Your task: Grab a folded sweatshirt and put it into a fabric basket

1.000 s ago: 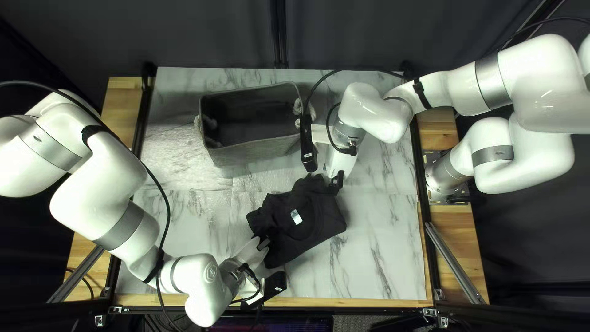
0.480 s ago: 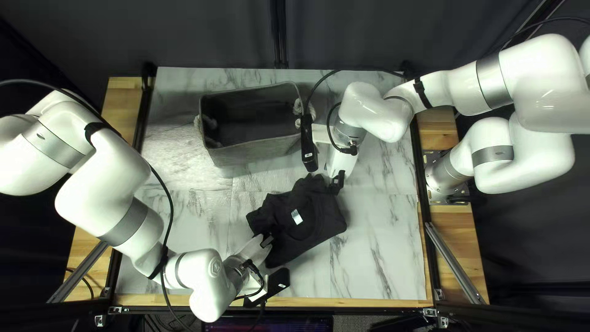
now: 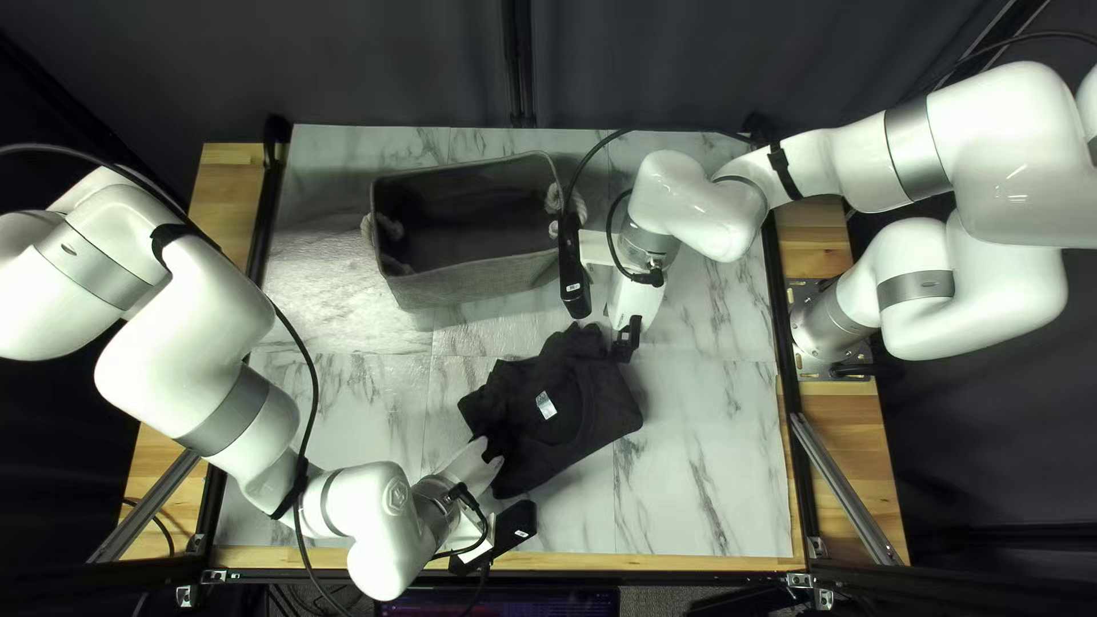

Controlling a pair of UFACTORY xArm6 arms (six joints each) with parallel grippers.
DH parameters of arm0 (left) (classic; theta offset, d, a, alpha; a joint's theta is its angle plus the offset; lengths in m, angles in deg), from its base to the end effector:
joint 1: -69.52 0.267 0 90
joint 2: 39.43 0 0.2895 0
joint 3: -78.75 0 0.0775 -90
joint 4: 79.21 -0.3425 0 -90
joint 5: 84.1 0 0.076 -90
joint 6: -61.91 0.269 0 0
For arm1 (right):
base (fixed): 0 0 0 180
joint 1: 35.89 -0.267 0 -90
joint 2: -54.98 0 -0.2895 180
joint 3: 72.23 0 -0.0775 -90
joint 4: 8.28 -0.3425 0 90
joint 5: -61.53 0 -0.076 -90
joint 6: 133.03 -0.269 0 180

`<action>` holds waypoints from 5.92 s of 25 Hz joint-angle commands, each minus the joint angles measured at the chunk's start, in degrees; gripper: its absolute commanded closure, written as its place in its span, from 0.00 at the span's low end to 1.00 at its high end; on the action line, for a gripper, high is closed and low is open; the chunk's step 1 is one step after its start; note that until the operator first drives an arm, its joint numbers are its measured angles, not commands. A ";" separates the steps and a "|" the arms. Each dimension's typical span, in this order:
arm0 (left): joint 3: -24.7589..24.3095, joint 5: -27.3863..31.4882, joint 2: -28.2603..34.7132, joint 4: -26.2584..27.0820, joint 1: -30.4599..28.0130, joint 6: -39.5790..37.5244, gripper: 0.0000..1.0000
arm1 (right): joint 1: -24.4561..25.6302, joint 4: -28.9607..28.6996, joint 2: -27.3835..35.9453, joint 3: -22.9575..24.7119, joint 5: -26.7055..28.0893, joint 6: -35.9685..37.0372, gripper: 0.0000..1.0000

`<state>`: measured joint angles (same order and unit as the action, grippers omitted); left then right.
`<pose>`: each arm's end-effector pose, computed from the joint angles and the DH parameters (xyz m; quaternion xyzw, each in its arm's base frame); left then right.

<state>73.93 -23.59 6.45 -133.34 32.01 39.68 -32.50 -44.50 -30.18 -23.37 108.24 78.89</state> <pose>0.5163 -0.1953 0.0420 -0.8317 0.4018 -0.0451 0.3806 0.3720 0.0630 0.1232 -0.9740 -0.0262 -0.0624 0.2161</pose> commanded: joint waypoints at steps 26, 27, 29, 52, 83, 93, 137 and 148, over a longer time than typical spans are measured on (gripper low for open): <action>1.36 0.51 -0.91 -0.02 -0.69 1.93 1.00 | 0.22 -16.91 -17.70 -5.04 -5.68 18.91 0.00; 1.41 0.70 -0.96 -0.02 -0.73 1.87 1.00 | 0.40 -16.77 -18.21 -5.55 -4.91 19.25 0.00; 1.51 1.10 -0.99 -0.08 -0.87 1.77 1.00 | 0.55 -16.66 -19.13 -6.24 -4.08 19.71 0.00; 2.51 2.29 -1.73 -0.48 -1.28 1.67 1.00 | -2.71 -17.17 -21.44 -5.52 -8.92 25.03 0.00; 2.91 3.32 -1.73 -0.01 -1.44 2.06 1.00 | -0.94 -13.09 -24.84 -10.71 -1.90 24.99 1.00; 5.92 5.53 -0.98 0.98 -1.38 6.44 1.00 | -1.98 -5.47 -16.09 -9.61 2.07 15.93 1.00; -24.38 3.09 37.07 -4.72 10.43 17.91 1.00 | 15.02 11.35 -13.29 -36.22 26.15 7.60 1.00; -40.11 -2.32 54.91 -7.19 19.93 22.74 1.00 | 18.93 10.34 -20.29 -46.58 29.09 9.80 1.00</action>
<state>36.25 -24.62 58.35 -140.02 49.91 60.90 -14.59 -33.89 -49.16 -67.90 136.49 88.03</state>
